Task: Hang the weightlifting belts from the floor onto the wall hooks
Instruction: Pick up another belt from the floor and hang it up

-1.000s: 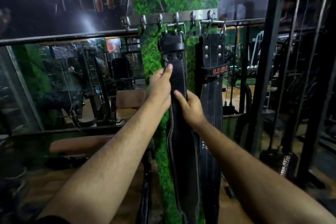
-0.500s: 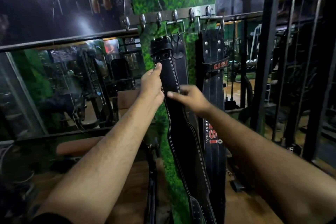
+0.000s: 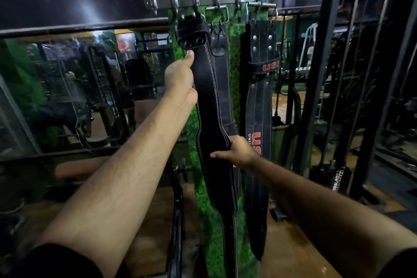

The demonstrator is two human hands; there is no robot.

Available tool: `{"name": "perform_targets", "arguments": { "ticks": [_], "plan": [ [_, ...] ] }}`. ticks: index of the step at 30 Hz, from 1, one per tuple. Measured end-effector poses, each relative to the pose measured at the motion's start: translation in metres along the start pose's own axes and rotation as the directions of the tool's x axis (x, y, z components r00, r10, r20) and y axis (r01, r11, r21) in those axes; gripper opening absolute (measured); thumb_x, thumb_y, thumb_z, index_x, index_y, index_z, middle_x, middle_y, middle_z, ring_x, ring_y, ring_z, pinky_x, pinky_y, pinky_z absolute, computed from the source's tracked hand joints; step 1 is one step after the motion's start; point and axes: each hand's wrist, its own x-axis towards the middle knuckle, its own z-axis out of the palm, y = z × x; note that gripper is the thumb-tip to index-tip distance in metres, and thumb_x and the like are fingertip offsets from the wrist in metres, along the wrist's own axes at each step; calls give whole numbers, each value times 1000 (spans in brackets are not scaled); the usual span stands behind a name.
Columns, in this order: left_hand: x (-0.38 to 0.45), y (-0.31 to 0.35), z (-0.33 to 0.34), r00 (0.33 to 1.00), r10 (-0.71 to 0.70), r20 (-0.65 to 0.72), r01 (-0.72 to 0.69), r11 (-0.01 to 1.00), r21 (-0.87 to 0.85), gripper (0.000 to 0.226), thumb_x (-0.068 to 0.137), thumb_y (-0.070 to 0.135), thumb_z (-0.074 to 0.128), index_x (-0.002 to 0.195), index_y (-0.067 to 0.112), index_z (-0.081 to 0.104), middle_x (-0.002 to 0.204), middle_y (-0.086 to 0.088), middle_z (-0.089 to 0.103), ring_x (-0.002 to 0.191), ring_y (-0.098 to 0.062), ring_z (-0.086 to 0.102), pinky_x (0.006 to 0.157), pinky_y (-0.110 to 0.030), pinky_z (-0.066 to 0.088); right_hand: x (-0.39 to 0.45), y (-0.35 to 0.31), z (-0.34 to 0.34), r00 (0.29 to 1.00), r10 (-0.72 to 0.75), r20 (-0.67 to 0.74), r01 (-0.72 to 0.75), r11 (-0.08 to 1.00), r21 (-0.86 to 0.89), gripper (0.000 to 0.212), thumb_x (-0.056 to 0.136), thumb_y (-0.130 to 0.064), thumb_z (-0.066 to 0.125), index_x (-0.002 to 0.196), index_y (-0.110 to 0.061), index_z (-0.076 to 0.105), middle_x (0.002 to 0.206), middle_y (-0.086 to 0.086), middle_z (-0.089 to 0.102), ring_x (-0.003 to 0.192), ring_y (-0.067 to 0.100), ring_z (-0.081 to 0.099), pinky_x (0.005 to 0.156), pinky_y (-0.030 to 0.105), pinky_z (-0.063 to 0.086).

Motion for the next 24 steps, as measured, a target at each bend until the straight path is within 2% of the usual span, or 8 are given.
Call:
{"name": "perform_targets", "arguments": {
  "ticks": [4, 7, 8, 11, 13, 17, 21, 24],
  "plan": [
    [-1, -3, -10, 999, 23, -39, -21, 999, 35, 9, 94, 24, 68, 90, 16, 67, 104, 1, 69, 110, -15, 62, 108, -36, 45, 0, 7, -8, 984, 151, 95, -116, 946, -304, 45, 76, -29, 88, 113, -13, 68, 114, 5, 75, 103, 20, 72, 94, 42, 59],
    [-2, -3, -15, 999, 44, 24, -46, 996, 79, 13, 98, 22, 63, 85, 20, 64, 95, 7, 66, 100, -7, 58, 95, -24, 44, 6, -16, -18, 988, 93, 121, -79, 990, -120, 70, 73, -43, 88, 130, -14, 60, 124, -5, 66, 106, 13, 66, 97, 35, 57],
    [-1, -4, -18, 998, 53, 42, -57, 993, 99, 14, 99, 21, 61, 85, 19, 64, 94, 7, 66, 94, -5, 58, 88, -22, 44, 8, -30, -20, 994, 50, 96, -48, 998, -29, 68, 78, -45, 84, 134, -17, 57, 117, -9, 63, 98, 10, 62, 87, 26, 57],
    [3, -13, -25, 991, 117, 58, -123, 985, 121, 7, 99, 14, 58, 94, 16, 63, 97, 2, 65, 94, -10, 57, 91, -27, 46, 16, -78, -21, 996, -19, -86, 52, 917, 395, 14, 103, -24, 52, 116, -23, 55, 87, -6, 56, 69, 8, 51, 51, 17, 47],
    [4, -21, -27, 987, 150, 50, -155, 980, 124, 4, 98, 11, 59, 99, 13, 61, 98, -2, 64, 95, -14, 56, 95, -35, 48, 22, -105, -26, 973, -11, -232, 140, 823, 550, 20, 102, -23, 40, 109, -19, 59, 86, -5, 57, 68, 7, 54, 53, 20, 47],
    [-1, -35, -30, 985, 141, 98, -151, 983, 103, 8, 99, 6, 56, 97, 13, 59, 92, -3, 66, 86, -15, 62, 86, -36, 53, 34, -138, -37, 920, 16, -391, 245, 755, 609, 31, 103, -22, 35, 112, -16, 64, 84, -4, 65, 70, 8, 61, 62, 26, 48],
    [-7, -48, -33, 978, 82, 192, -97, 993, 72, 9, 100, 5, 53, 109, 7, 56, 104, -20, 70, 93, -25, 69, 87, -43, 57, 42, -157, -54, 943, 3, -333, 230, 718, 657, 20, 99, -35, 57, 98, -16, 64, 71, -1, 50, 54, 11, 45, 52, 23, 33],
    [-16, -55, -31, 969, 43, 244, -73, 991, 112, 15, 100, 3, 52, 116, 4, 53, 111, -19, 71, 97, -22, 72, 86, -33, 58, 45, -156, -69, 932, -31, -361, 247, 783, 570, 16, 98, -23, 66, 88, -11, 62, 65, 3, 58, 45, 11, 52, 44, 19, 41]
  ]
}}
